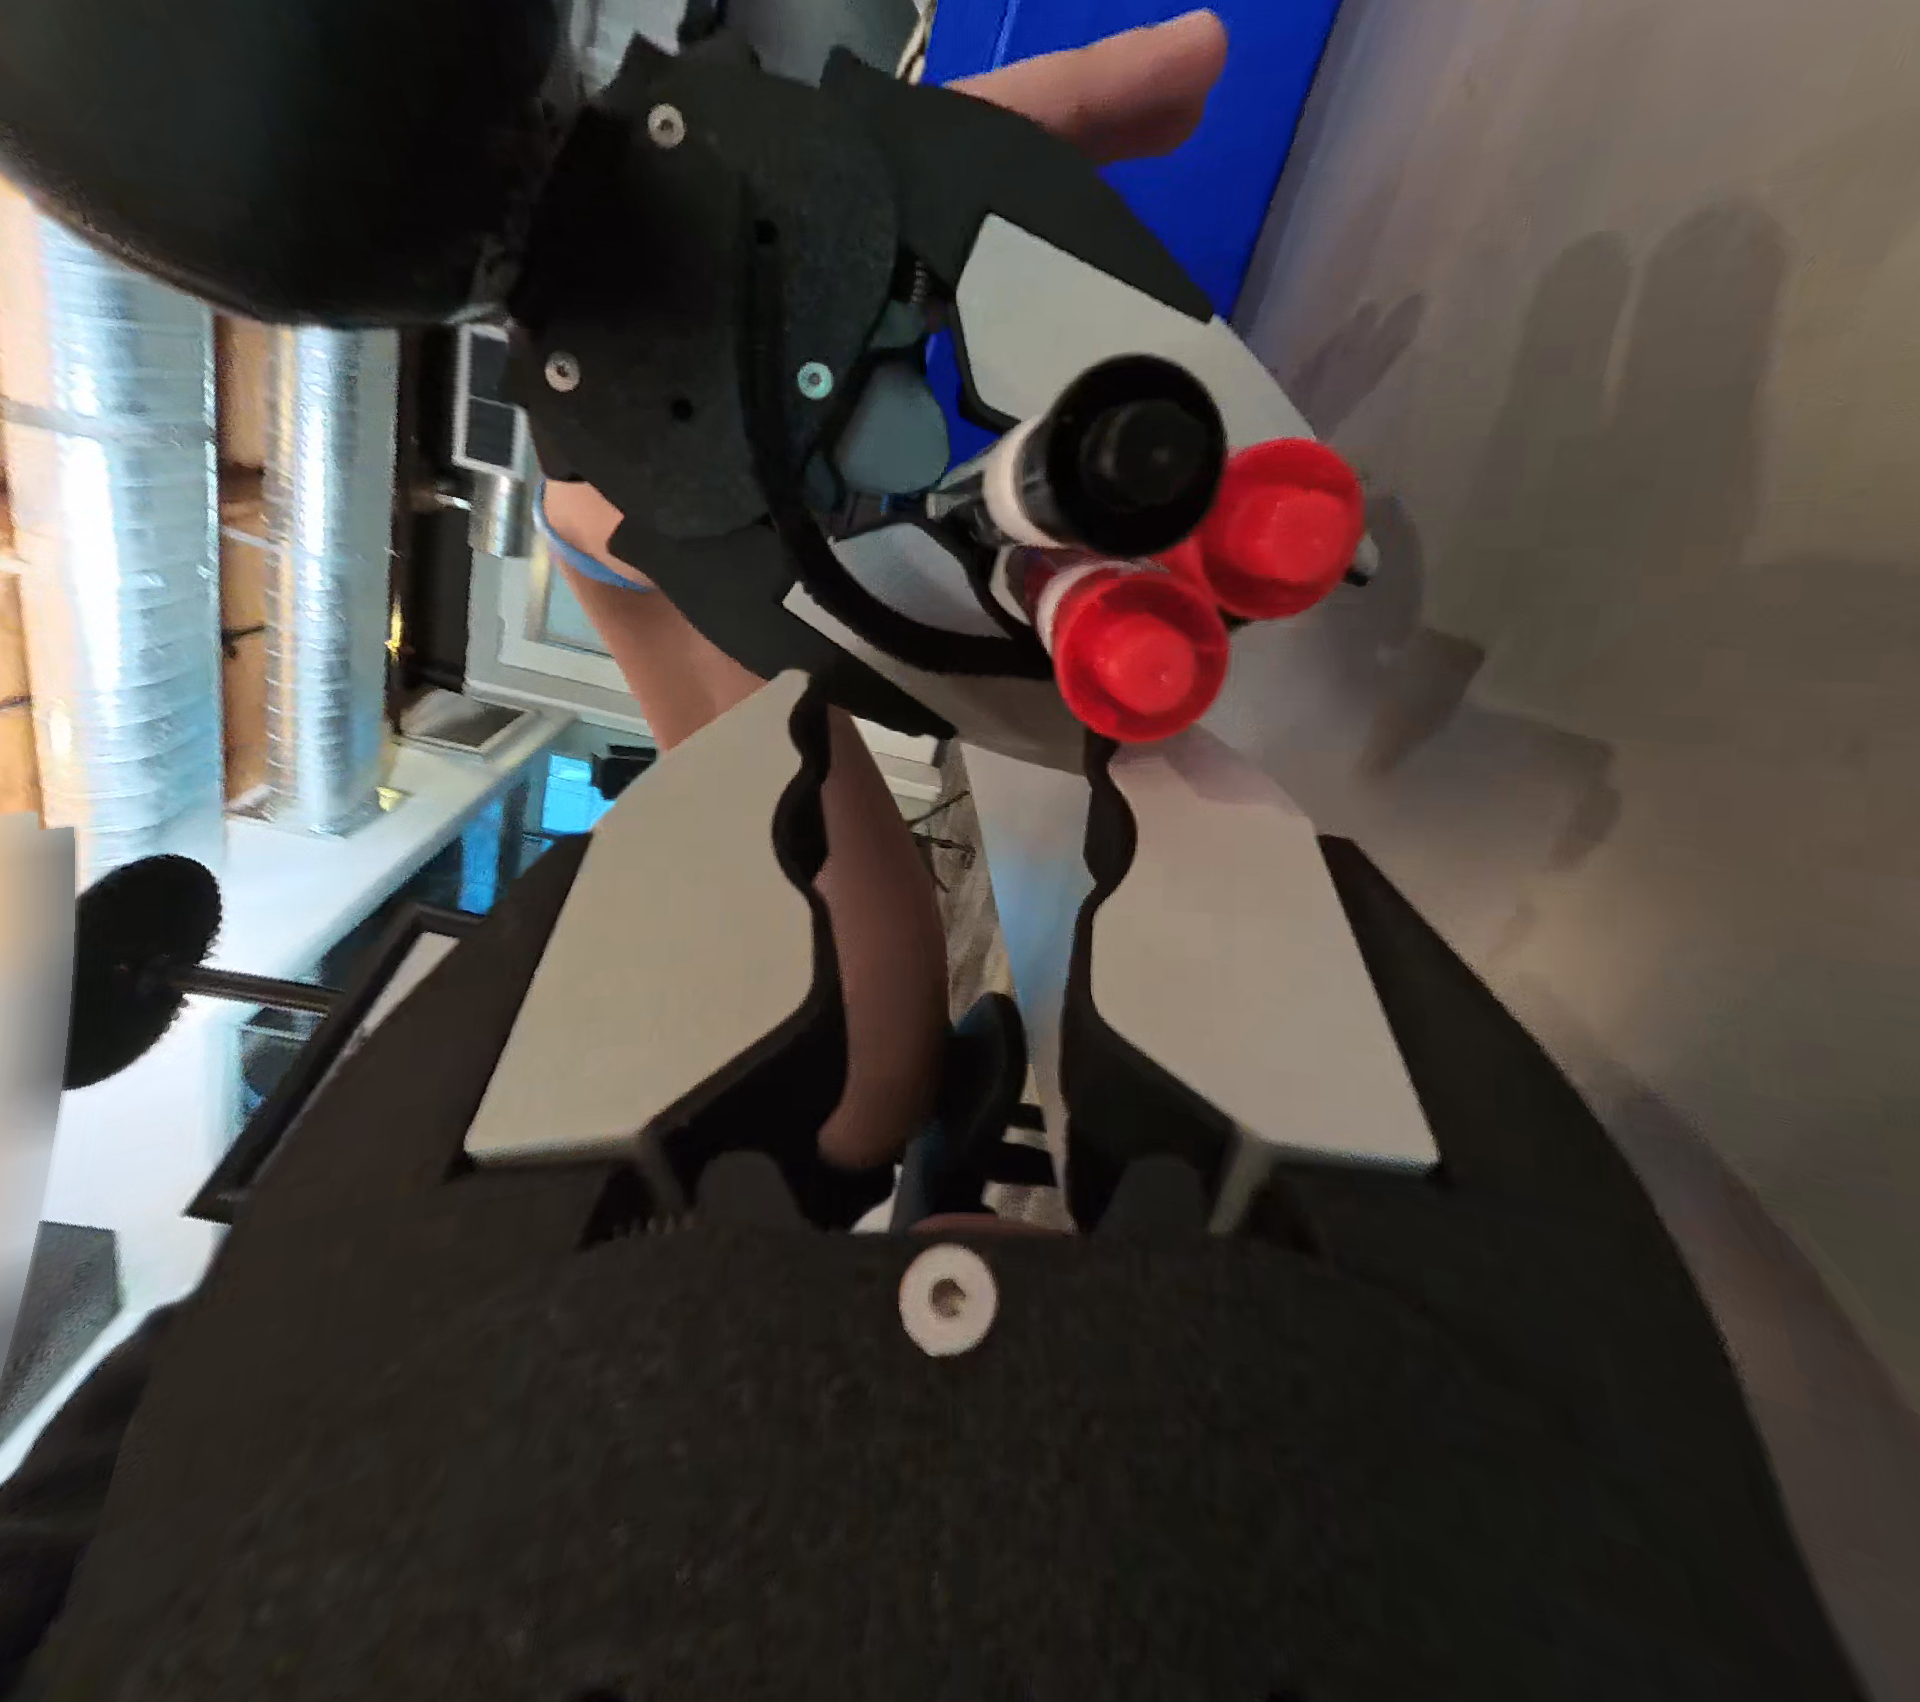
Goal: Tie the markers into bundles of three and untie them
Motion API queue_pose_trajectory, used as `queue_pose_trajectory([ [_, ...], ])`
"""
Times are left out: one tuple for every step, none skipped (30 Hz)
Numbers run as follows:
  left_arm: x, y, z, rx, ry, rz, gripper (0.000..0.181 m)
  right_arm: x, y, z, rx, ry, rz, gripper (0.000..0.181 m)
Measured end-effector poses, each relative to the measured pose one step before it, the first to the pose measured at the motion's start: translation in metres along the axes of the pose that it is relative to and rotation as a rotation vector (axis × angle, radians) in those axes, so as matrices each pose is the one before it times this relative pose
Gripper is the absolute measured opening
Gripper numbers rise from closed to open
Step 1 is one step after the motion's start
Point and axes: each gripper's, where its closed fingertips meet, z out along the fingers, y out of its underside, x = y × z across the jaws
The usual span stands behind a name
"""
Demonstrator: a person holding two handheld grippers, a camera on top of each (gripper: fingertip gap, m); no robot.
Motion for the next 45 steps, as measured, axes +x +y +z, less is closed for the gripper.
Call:
queue_pose_trajectory([
  [0.00039,0.0005,-0.00035,-0.0014,-0.0017,0.0023,0.042,0.00033,-0.00046,0.00016,0.0103,-0.0114,0.0235,0.05],
  [0.00046,0.00035,-0.00017,-0.0024,-0.0032,0.0043,0.042,0.00101,-0.00033,-0.00019,0.0105,-0.0074,0.025,0.05],
  [0.00071,-0.00014,-0.00011,-0.0028,-0.002,0.0039,0.042,0.00095,-0.0005,-0.00014,0.0095,-0.0066,0.0165,0.052],
  [0.00068,-0.00051,0.00005,-0.0035,-0.0016,0.0028,0.042,0.00074,-0.0004,-0.00031,0.0048,-0.0044,0.0108,0.053],
  [0.00079,-0.00061,0.00036,-0.0057,-0.0012,0.0018,0.042,0.00069,-0.00042,-0.00028,0.0035,-0.0008,0.0029,0.054],
  [0.00048,-0.00034,0.00062,-0.0091,-0.0028,0.0022,0.042,0.00024,-0.00003,-0.00038,0.0007,-0.0019,0.0056,0.054],
  [0.00032,-0.00003,0.00091,-0.0109,-0.0043,0.0033,0.042,0.00035,-0.00025,-0.00051,0.0019,0.0001,0.0048,0.054],
  [0.00068,-0.0002,0.00089,-0.0086,-0.0007,0.0027,0.042,0.00043,-0.00002,-0.00049,0.0006,-0.0023,0.0064,0.054],
  [0.0013,-0.00054,0.00076,-0.0049,0.0029,0.0027,0.042,0.00052,-0.00068,-0.00116,0.0054,-0.0035,0.0095,0.053],
  [0.00149,-0.00125,0.0005,-0.0008,0.004,0.005,0.042,0.00055,-0.00111,-0.0012,0.0094,-0.0045,0.0039,0.052],
  [0.00172,-0.0016,0.00016,0.0018,0.0044,0.0074,0.041,0.00068,-0.00127,-0.00156,0.0081,-0.0059,0.0054,0.051],
  [0.0025,-0.00136,0.00012,0.0017,0.0083,0.0075,0.041,0.00145,-0.00197,-0.00188,0.0111,-0.003,0.0028,0.05],
  [0.0031,-0.00098,0.00025,-0.0002,0.0092,0.0091,0.041,0.00098,-0.00217,-0.00204,0.011,-0.0044,-0.0073,0.049],
  [0.00256,-0.00076,0.00007,-0.0025,0.0042,0.0104,0.041,0.00034,-0.00155,-0.00176,0.0034,-0.0073,-0.0049,0.049],
  [0.00184,-0.00082,-0.00006,-0.003,0.0002,0.007,0.041,0.00022,-0.0012,-0.00175,0.0021,-0.0034,-0.005,0.047],
  [0.0008,-0.00081,-0.00018,-0.0029,-0.0025,0.0005,0.041,-0.0015,-0.00026,-0.00085,-0.0051,-0.0142,-0.0045,0.047],
  [0.00088,-0.00065,-0.00041,-0.0036,0.0006,-0.003,0.041,-0.00002,0.00012,-0.00085,-0.0051,-0.0028,-0.004,0.046],
  [0.00102,-0.00045,-0.00007,-0.0041,0.0012,-0.0003,0.041,-0.00008,0.00029,-0.0005,-0.0044,-0.0021,-0.0051,0.044],
  [0.00138,-0.00025,0.00016,-0.0033,0.0028,0.0026,0.041,-0.00021,0.00028,-0.00049,-0.0038,-0.0048,-0.0026,0.043],
  [0.00187,-0.00019,0.00034,-0.0039,0.0057,0.0014,0.041,0.00001,0.00045,-0.00048,-0.0029,-0.0047,-0.0021,0.042],
  [0.00118,0.00021,0.00027,-0.0059,0.0012,0.0015,0.041,0.00009,0.00095,-0.00016,-0.0078,-0.0065,-0.0037,0.041],
  [0.00074,0.00055,0.0002,-0.0058,0.0009,-0.0001,0.041,0.00052,0.00064,-0.00033,-0.0072,-0.0044,-0.0055,0.04],
  [0.00064,0.00073,0.00034,-0.0062,0.002,-0.003,0.041,0.00086,0.00018,-0.00042,-0.0048,-0.0016,-0.0052,0.041],
  [0.00006,0.00062,0.0005,-0.0053,0.0004,-0.0028,0.041,0.00104,-0.00045,-0.00078,-0.0002,0.002,-0.0065,0.041],
  [0.0004,0.0004,0.00053,-0.0037,0.0033,-0.0019,0.041,0.0013,-0.00109,-0.0009,0.0035,0.0056,-0.0109,0.042],
  [0.00049,0.0006,0.00073,-0.0056,0.004,-0.0005,0.042,0.00233,-0.00144,-0.00119,0.0058,0.0141,-0.0103,0.044],
  [0.00032,0.00068,0.00097,-0.0059,0.0024,0.001,0.042,0.00086,-0.00158,-0.00123,0.0055,0.0063,-0.0102,0.045],
  [0.00057,-0.0001,0.00065,-0.0009,0.0035,0.0018,0.042,0.00028,-0.00062,-0.00107,0.0007,0.0026,-0.0076,0.045],
  [0.0006,-0.00079,0.00035,0.0023,0.0047,0.0032,0.041,0.00007,-0.0007,-0.00102,0.001,0.0006,-0.0051,0.045],
  [0.00022,-0.00083,0.00032,0.0019,0.0007,0.0055,0.042,-0.00028,-0.00061,-0.00089,-0.0001,0.0014,-0.0115,0.045],
  [0.00017,-0.00072,0.00023,0.0014,0.0008,0.0037,0.042,-0.00011,-0.0003,-0.00066,-0.0048,0.0047,-0.0189,0.045],
  [0.00012,-0.00045,0.00027,-0.0004,0.0008,0.0023,0.041,0.0008,-0.00026,-0.0005,-0.0055,0.0111,-0.0207,0.045],
  [0.00007,-0.00033,0.00014,-0.0001,-0.0003,0.0039,0.041,-0.00006,-0.00077,-0.00053,-0.0015,0.0027,-0.0155,0.045],
  [0.0002,-0.00045,0.00016,0.0015,0.0004,0.0043,0.042,-0.00086,-0.00141,-0.00056,0.0037,-0.0065,-0.0096,0.043],
  [-0.0002,-0.00037,-0.00001,0.003,-0.0015,0.0042,0.041,-0.00119,-0.00068,-0.00046,0.0,-0.0111,-0.0082,0.042],
  [-0.00021,-0.00026,-0.00023,0.003,-0.0021,0.0034,0.042,-0.00149,-0.00042,-0.0004,-0.0037,-0.0122,-0.0119,0.04],
  [-0.00026,-0.00013,-0.00023,0.0025,-0.0032,0.0038,0.041,-0.00164,-0.00065,-0.00022,-0.0009,-0.0117,-0.0155,0.039],
  [-0.00004,-0.00002,-0.00019,0.0016,-0.0017,0.003,0.041,-0.00153,-0.00022,-0.00001,-0.0031,-0.0094,-0.0145,0.038],
  [0.00037,0.00025,-0.00019,0.0003,0.0004,0.0012,0.041,-0.00233,-0.00051,-0.00002,-0.0031,-0.0123,-0.016,0.036],
  [-0.00002,0.00026,-0.0003,0.0005,-0.0018,0.0017,0.04,-0.00096,-0.00055,0.00004,-0.0029,-0.0012,-0.0243,0.036],
  [0.0001,0.00029,-0.00045,0.0023,-0.0002,0.001,0.04,-0.00092,-0.00015,0.00007,-0.0085,-0.0002,-0.0294,0.035],
  [0.00024,0.00018,-0.00027,0.0013,0.0001,0.0003,0.041,-0.00061,-0.00038,-0.00041,-0.0085,0.0025,-0.025,0.035],
  [-0.00042,0.00009,-0.00037,0.0009,-0.0044,0.0025,0.041,-0.00042,-0.00036,-0.00027,-0.0088,0.0023,-0.0196,0.034],
  [-0.00021,0.00035,-0.00017,-0.0016,-0.0027,0.0006,0.041,0.00019,-0.00085,-0.00064,-0.0056,0.0045,-0.0165,0.034],
  [-0.00036,0.00099,-0.00006,-0.0054,-0.0025,-0.0026,0.041,0.00063,-0.00073,-0.00064,-0.0044,0.0048,-0.0146,0.033],
])
